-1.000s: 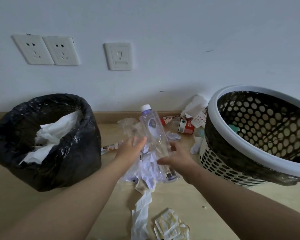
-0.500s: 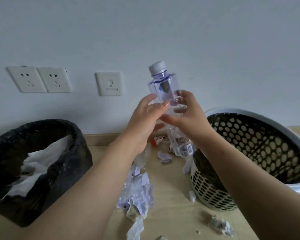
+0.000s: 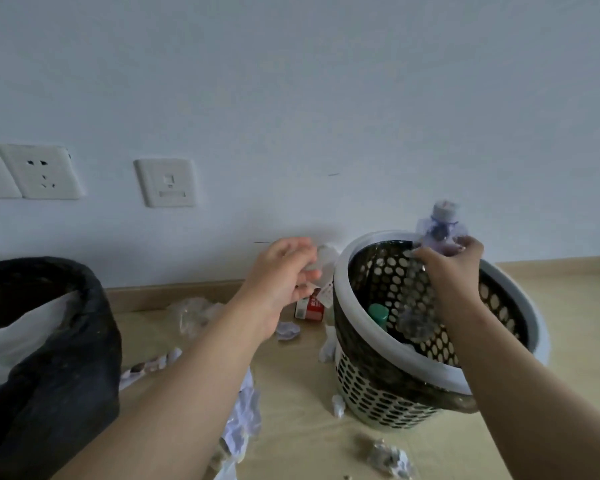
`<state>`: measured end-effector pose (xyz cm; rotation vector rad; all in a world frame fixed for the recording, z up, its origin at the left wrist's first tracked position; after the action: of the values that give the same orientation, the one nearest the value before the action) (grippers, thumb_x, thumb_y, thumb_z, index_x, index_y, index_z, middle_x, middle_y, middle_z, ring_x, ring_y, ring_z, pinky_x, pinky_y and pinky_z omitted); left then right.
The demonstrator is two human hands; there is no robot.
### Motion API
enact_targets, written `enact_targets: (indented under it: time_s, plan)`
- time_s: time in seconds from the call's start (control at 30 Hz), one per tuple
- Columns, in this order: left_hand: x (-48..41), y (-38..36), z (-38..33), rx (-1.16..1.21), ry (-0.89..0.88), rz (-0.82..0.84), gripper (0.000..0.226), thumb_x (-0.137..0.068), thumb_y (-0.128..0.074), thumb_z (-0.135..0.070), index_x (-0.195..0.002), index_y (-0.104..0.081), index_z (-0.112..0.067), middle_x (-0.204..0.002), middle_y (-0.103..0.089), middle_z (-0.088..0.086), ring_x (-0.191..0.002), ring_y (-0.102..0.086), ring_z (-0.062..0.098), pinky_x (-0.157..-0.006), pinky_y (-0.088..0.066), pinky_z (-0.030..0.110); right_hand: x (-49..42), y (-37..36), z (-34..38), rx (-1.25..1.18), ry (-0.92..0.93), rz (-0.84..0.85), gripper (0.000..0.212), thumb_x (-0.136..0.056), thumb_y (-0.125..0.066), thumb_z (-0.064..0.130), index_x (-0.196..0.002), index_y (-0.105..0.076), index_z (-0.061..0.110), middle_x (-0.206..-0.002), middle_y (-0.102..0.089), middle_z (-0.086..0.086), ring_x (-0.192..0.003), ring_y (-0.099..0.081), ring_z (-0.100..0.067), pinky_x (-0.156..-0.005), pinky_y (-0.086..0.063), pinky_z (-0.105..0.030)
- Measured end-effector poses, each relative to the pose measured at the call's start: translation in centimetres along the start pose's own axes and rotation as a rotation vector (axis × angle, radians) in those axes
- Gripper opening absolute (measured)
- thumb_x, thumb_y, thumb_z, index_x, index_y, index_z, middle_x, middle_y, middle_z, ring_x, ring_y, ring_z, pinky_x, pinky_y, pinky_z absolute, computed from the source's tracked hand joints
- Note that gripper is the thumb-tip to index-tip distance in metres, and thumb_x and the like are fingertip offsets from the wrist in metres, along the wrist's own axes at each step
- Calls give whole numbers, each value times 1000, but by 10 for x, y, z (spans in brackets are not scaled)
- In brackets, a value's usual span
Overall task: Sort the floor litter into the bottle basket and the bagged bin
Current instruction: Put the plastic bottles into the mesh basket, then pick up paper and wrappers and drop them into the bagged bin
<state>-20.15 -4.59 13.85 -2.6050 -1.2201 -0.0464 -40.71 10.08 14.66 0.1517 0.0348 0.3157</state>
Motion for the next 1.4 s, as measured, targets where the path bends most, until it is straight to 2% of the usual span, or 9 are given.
enact_targets:
  time_s: [0.2,0.4,0.5,0.6,0.77,0.93,1.17,1.27,1.4]
  plan:
    - [4,7,25,-83,93,-14,8,-95,-52,-21,-91,-58,-25,-90,-62,-2,-80,-62,13,-75,-49,28,-9,4,-51,158,-197,20,68,-78,-69,8,-134,-31,14,-118,-45,-8,-99,-47,-24,-81,-42,-37]
    - [7,18,34,-158,146,-40,11,-95,-51,-19,-89,-59,-23,-86,-61,-2,-79,-60,14,-73,-48,28,-6,-11,-68,402,-281,181,39,-81,-63,0,-117,-49,2,-110,-53,-14,-76,-49,-19,-62,-44,-29]
    - [6,28,37,-190,164,-56,12,-95,-51,-18,-88,-59,-22,-87,-61,0,-78,-60,15,-70,-48,28,-8,-16,-41,421,-134,115,38,-81,-63,6,-117,-50,10,-121,-51,-11,-90,-50,-21,-70,-45,-32]
    - [3,41,38,-217,173,-74,12,-95,-51,-17,-87,-59,-22,-88,-63,1,-74,-60,13,-64,-48,25,8,-43,5,355,91,137,28,-85,-58,11,-113,-54,12,-108,-55,-1,-76,-50,-10,-64,-43,-24]
    - [6,90,45,-341,171,-168,16,-95,-50,-15,-82,-56,-23,-76,-62,-3,-66,-57,11,-59,-39,23,83,-123,45,319,392,440,13,-88,-55,12,-99,-57,19,-86,-56,14,-75,-53,-1,-65,-47,-14]
    - [16,146,72,-554,180,-253,10,-93,-51,-10,-89,-56,-19,-73,-57,-1,-62,-53,12,-57,-39,23,156,-178,-24,572,430,821,18,-88,-57,16,-105,-61,16,-89,-60,8,-78,-52,-7,-65,-39,-15]
    - [73,166,170,-1323,205,197,28,-92,-50,-28,-119,-55,-24,-110,-53,-7,-97,-51,12,-79,-40,23,237,-140,-206,1296,346,1424,55,-89,-56,21,-139,-35,29,-140,-37,-2,-123,-43,-21,-95,-40,-31]
    - [105,144,188,-1651,-103,470,30,-85,-42,-32,-113,-52,-28,-109,-58,-8,-97,-57,15,-77,-49,27,255,-123,-225,1380,486,1485,62,-88,-56,21,-142,-28,34,-148,-26,2,-128,-37,-22,-96,-38,-31]
    - [153,128,209,-1753,-341,759,42,-66,-38,-49,-105,-50,-37,-100,-65,-10,-83,-63,9,-65,-49,19,275,-114,-237,1427,602,1513,73,-86,-56,16,-145,-19,37,-156,-10,-1,-131,-31,-26,-97,-36,-34]
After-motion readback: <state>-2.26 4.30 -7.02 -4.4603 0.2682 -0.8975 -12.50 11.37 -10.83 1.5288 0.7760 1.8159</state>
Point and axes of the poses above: each hand's wrist, its own x-axis away from the middle knuckle, its own y-axis out of the back of the hand, z = x × y, the point moved 9 cm from there along -x, towards the middle knuckle
